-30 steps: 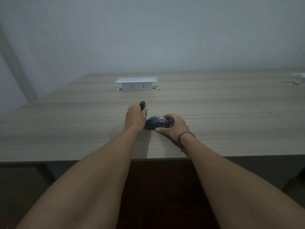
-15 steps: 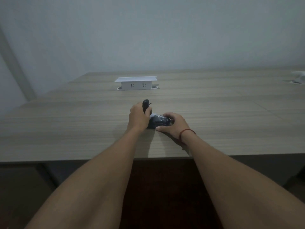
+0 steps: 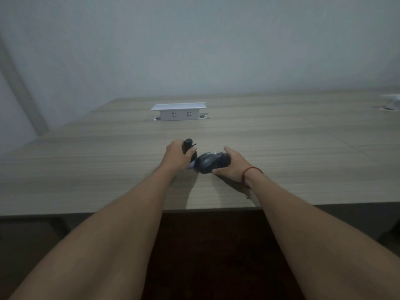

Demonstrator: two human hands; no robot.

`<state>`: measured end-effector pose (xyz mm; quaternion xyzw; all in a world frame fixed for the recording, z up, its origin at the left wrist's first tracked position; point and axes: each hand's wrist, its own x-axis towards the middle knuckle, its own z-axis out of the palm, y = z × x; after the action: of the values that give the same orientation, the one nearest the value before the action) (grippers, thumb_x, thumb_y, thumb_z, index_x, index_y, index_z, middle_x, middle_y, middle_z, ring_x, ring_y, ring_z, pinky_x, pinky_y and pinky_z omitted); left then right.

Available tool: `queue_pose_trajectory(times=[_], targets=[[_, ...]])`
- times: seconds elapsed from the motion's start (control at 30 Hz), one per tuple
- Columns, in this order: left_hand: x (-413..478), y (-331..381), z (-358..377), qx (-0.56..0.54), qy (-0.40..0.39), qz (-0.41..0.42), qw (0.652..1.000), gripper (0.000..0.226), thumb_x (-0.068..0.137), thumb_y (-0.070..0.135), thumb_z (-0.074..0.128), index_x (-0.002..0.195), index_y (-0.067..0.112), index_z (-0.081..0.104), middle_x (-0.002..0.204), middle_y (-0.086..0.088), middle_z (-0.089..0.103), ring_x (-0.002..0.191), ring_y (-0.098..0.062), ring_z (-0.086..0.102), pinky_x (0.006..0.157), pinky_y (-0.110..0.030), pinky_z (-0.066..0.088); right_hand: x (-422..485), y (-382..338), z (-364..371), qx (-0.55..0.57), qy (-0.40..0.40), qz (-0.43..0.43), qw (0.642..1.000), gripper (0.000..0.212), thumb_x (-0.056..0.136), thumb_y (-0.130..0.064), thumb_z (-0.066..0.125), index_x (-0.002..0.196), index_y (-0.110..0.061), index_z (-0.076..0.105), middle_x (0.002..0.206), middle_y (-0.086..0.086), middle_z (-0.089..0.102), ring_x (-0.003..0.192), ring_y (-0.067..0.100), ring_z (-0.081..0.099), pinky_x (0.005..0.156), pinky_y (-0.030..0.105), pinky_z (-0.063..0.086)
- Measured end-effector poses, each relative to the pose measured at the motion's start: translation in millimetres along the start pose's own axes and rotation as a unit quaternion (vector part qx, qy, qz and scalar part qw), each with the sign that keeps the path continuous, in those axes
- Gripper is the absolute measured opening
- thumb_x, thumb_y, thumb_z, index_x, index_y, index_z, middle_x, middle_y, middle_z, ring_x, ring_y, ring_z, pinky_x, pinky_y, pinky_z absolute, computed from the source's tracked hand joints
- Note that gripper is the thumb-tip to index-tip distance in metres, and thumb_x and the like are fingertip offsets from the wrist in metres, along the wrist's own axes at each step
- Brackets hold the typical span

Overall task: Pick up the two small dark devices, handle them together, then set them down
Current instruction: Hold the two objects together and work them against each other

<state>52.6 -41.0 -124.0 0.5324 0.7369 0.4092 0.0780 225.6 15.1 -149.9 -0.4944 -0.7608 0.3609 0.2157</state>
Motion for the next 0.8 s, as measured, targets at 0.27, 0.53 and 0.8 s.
queue_pose_trajectory(times=[0.27,0.53,0.8], targets=[[-7,14,-5,-0.076,0.086,0.023,0.993,0.029,0.093,0.031,0.057,0.083,0.004,0.060,0.080,-0.009,0.059,0.075,-0.023,0.052,0.066,-0.026,0.036,-3,-15,17,-0.038,0.022,0.038,0.998,0.104,0.040,-0.072,0.079,0.124,-0.020,0.045,0.122,0.004,0.053,0.110,0.025,0.052,0.097,0.046,0.049],[-2,6,10,0.014,0.040,0.014,0.999,0.034,0.092,0.032,0.058,0.098,-0.001,0.062,0.101,-0.020,0.064,0.094,-0.036,0.061,0.073,-0.031,0.042,-1,-15,18,-0.035,0.034,0.024,0.999,0.082,0.048,-0.059,0.081,0.115,-0.022,0.051,0.116,0.004,0.056,0.104,0.025,0.055,0.091,0.046,0.052],[-4,10,14,0.010,0.055,0.015,0.998,0.032,0.092,0.031,0.058,0.098,-0.001,0.063,0.101,-0.019,0.065,0.090,-0.033,0.063,0.071,-0.034,0.047,-2,-19,19,-0.032,0.029,0.021,0.999,0.105,0.043,-0.060,0.076,0.135,-0.020,0.043,0.130,0.006,0.048,0.117,0.028,0.050,0.100,0.049,0.048]])
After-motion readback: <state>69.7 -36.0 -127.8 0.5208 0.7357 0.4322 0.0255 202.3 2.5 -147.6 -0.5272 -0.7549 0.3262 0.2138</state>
